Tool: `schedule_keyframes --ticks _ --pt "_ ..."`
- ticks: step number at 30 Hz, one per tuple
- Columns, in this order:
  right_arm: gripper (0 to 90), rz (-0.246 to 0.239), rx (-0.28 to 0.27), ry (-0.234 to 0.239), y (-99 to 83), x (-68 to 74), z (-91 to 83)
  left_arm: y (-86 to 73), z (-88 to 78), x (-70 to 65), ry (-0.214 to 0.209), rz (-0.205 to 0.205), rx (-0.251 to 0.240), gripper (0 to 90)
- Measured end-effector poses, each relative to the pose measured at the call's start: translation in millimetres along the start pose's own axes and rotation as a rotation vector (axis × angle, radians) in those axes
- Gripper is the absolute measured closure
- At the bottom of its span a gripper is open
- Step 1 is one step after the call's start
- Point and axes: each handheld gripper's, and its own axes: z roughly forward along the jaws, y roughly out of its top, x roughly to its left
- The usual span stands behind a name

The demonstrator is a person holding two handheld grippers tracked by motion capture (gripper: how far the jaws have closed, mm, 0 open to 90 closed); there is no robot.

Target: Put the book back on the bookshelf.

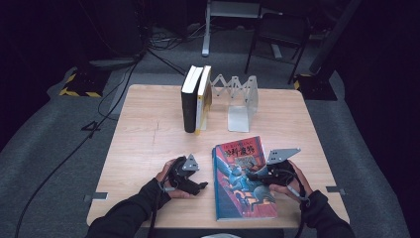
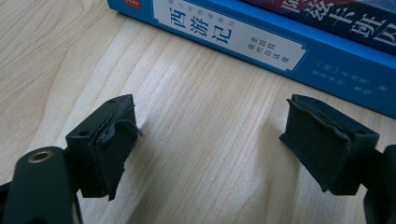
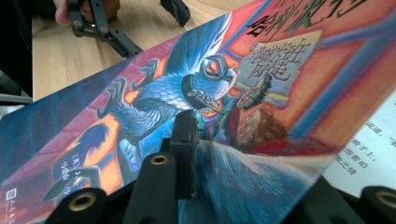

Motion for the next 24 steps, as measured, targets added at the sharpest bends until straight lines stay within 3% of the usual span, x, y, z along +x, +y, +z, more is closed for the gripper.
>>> schedule_keyframes --ticks 6,7,11,14,16,20,22,24 --pt "69.9 -0.034 0.003 -0.021 5.4 7.5 6.3 4.9 4.5 9.2 0.017 -0.013 0.002 16.8" --pt "60.9 -0.029 0.004 -0.029 6.5 8.5 6.2 5.4 4.9 9.6 0.017 -0.011 0.004 16.6" --pt "39.1 -0.038 0.046 -0.095 4.8 12.6 0.2 5.4 4.8 9.4 0.020 -0.010 0.005 16.4" --pt "28.9 -0.029 0.079 -0.133 -4.7 15.1 -10.2 4.7 4.4 9.2 0.020 -0.009 0.004 16.4" --pt "26.9 -0.019 0.085 -0.152 -13.1 15.9 -18.8 4.1 3.6 9.0 0.020 -0.007 0.005 16.4" --pt "26.9 0.022 0.105 -0.135 -21.9 15.5 -28.4 4.1 3.4 8.5 0.023 -0.005 0.005 16.1" --pt "28.4 0.081 0.148 -0.076 -23.6 13.1 -30.6 5.4 4.2 7.9 0.026 0.015 0.004 16.0" --pt "28.4 0.096 0.178 -0.041 -22.1 11.1 -30.3 6.5 5.4 8.1 0.025 0.017 0.001 16.1"
